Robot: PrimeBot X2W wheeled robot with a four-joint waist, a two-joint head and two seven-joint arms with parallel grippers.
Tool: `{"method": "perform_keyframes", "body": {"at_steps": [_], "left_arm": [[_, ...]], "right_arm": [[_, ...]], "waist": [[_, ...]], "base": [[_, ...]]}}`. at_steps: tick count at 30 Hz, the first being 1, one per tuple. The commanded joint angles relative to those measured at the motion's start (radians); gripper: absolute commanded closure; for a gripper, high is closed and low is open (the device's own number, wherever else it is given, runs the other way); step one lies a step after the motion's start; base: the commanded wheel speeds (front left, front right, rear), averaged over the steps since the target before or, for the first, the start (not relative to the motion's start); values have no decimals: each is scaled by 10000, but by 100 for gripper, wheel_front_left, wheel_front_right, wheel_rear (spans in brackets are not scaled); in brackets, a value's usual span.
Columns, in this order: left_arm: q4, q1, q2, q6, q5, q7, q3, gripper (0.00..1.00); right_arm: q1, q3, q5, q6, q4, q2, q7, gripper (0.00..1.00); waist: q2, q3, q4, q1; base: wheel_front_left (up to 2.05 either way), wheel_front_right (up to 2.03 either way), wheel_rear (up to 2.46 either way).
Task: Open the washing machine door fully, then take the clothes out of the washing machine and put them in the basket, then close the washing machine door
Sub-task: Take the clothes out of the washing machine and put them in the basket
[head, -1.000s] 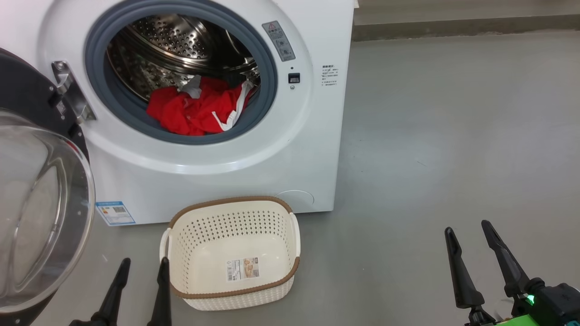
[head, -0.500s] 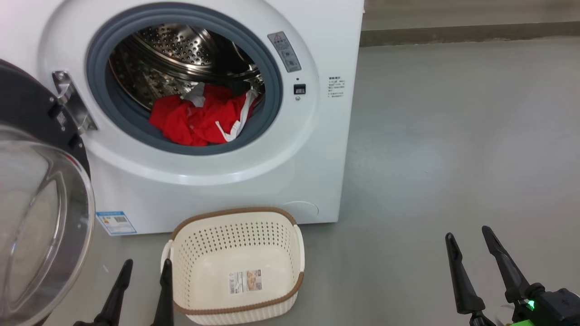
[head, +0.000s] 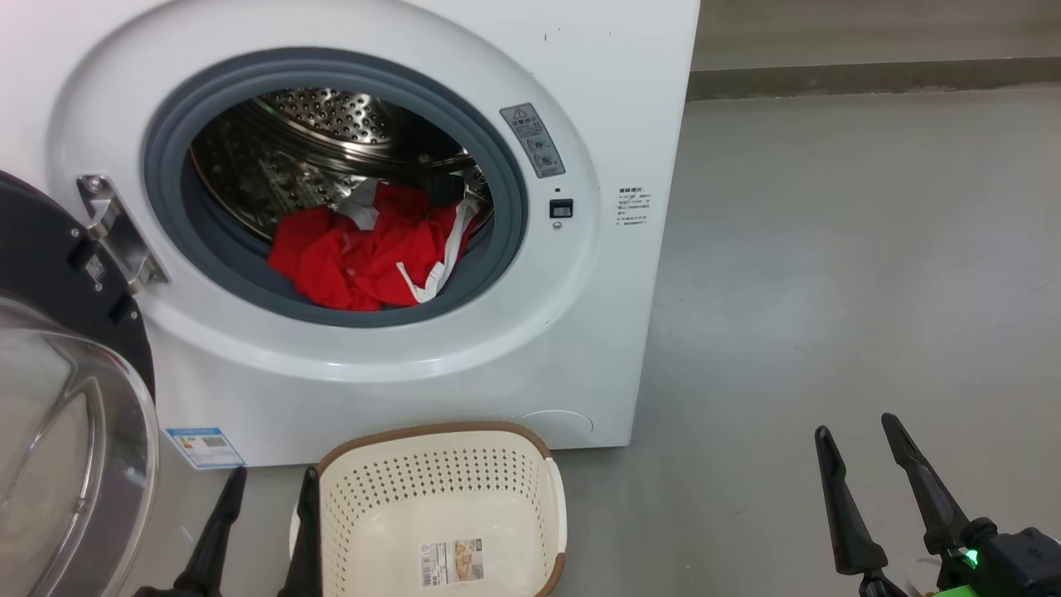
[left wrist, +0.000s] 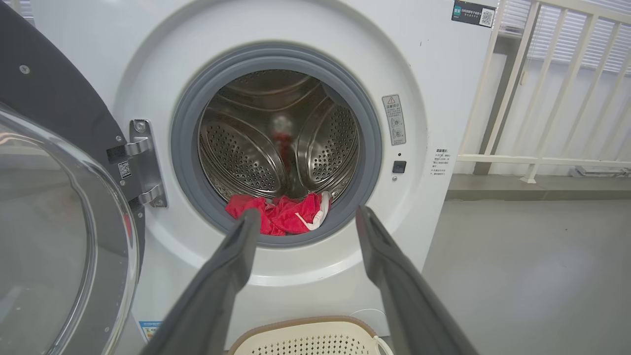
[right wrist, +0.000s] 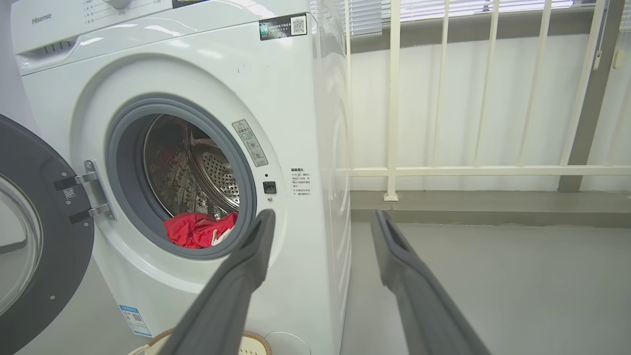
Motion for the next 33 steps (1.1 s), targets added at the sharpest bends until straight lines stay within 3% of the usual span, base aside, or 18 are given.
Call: {"method": "perform_keyframes", "body": {"at_steps": [1,33], "left_arm": [[-325,-181,99,24,49,2,227,0],[-530,-207,134,544,157,27,25,0]], "right_arm": [[-224,171,-6,63,-265,-144,-64,0],[-347,305,-25,63,-237,-144,-62,0]], "waist": [[-1,14,-6,0],[-1,237,44,0]], "base": [[1,-1,0],[0,0,0]]}}
